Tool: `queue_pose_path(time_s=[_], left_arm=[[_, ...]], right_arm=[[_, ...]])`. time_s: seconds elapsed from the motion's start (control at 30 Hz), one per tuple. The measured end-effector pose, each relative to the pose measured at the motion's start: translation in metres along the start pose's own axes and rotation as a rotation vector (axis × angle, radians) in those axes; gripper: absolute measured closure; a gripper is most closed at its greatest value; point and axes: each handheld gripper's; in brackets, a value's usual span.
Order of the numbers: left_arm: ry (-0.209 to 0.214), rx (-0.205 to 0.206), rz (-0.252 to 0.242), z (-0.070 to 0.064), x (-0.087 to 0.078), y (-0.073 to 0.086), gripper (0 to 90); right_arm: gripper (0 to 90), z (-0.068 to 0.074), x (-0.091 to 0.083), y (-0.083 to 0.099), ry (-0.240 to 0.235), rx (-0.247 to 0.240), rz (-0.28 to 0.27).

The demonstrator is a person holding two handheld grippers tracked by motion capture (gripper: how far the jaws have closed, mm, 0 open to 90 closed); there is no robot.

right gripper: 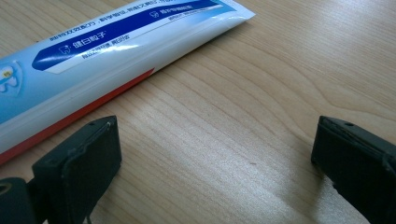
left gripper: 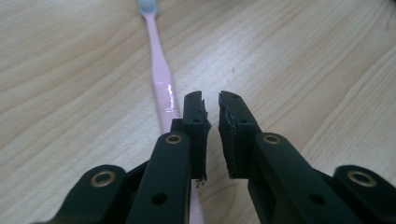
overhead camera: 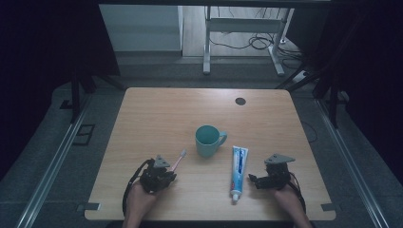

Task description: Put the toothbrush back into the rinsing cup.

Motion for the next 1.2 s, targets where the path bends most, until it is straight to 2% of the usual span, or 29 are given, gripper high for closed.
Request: queue_pose_path(time_s=[0.07,0.23,0.6,0.63,0.67,0.8,1.2], left_arm=[[0.001,-0.011,0.005,0.003,-0.001,-0.002,77.5],[-0.012,-0.016,0.074,0.008,0.002,-0.007,70.3],[-0.037,-0.014,0.218,0.012,0.005,-0.032,64.1],[-0.037,-0.014,0.218,0.012,0.005,-0.032,63.5],[-0.04,-0.014,0.246,0.012,0.007,-0.038,63.3],[-0.045,-0.017,0.304,0.012,0.012,-0.047,62.8],[-0.088,-0.016,0.474,0.014,0.03,-0.068,63.4]], right_arm=[[1.2,0.0,0.0,0.0,0.0,0.0,0.0],[1.2,0.0,0.0,0.0,0.0,0.0,0.0],[1.2,0.0,0.0,0.0,0.0,0.0,0.0],[1.2,0.0,0.0,0.0,-0.001,0.001,0.0],[1.2,0.0,0.0,0.0,-0.002,-0.001,0.0],[1.2,0.0,0.0,0.0,-0.001,-0.005,-0.002],[1.2,0.0,0.0,0.0,-0.001,-0.002,-0.001]])
Point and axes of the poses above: each handheld gripper's, and its own axes: x roughly forward along the jaws, y roughly out of its underside, z roughly to its left, and after that the axes turned 2 degrees about -y, right-handed
